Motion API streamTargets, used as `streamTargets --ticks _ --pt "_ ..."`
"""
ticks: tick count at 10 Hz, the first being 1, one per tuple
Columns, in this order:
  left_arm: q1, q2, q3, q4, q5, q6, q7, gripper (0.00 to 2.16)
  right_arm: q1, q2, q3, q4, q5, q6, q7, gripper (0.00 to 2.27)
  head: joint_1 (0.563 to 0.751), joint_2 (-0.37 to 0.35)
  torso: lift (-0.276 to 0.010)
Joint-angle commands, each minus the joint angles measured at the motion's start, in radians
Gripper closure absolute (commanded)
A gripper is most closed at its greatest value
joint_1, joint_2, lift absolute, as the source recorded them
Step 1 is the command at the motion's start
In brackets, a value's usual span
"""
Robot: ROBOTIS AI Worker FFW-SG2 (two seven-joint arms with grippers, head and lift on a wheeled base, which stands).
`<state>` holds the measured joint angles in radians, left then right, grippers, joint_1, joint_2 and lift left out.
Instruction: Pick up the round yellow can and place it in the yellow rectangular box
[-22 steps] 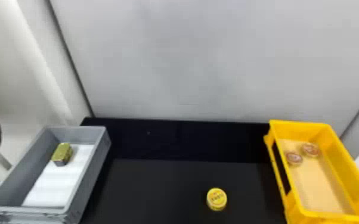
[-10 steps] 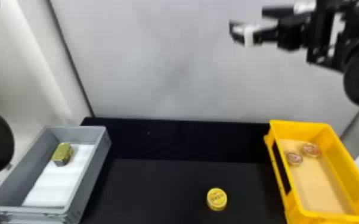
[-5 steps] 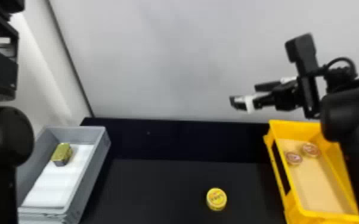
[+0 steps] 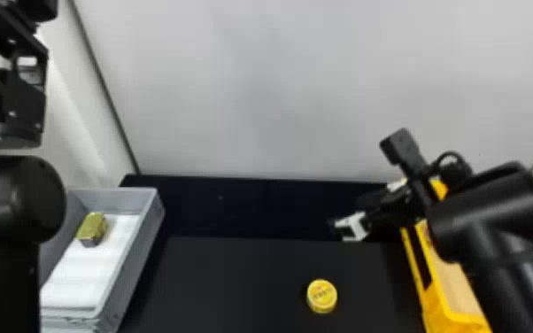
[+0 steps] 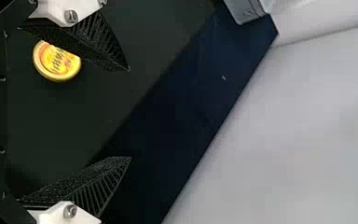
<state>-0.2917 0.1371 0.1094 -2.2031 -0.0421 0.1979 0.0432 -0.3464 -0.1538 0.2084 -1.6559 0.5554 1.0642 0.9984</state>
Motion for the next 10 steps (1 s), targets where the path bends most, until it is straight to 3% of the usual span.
streamTargets --ticks 1,10 --pt "-0.001 -0.004 -0.005 0.003 0.004 0.002 0.000 0.14 0.047 0.017 -0.006 0.045 -0.026 -0.025 -0.012 0.12 0.663 0.054 0.010" --pt "-0.007 -0.011 -0.013 0.006 0.004 -0.005 0.000 0.14 0.037 0.043 0.028 0.395 -0.080 -0.225 -0.010 0.12 0.663 0.054 0.010"
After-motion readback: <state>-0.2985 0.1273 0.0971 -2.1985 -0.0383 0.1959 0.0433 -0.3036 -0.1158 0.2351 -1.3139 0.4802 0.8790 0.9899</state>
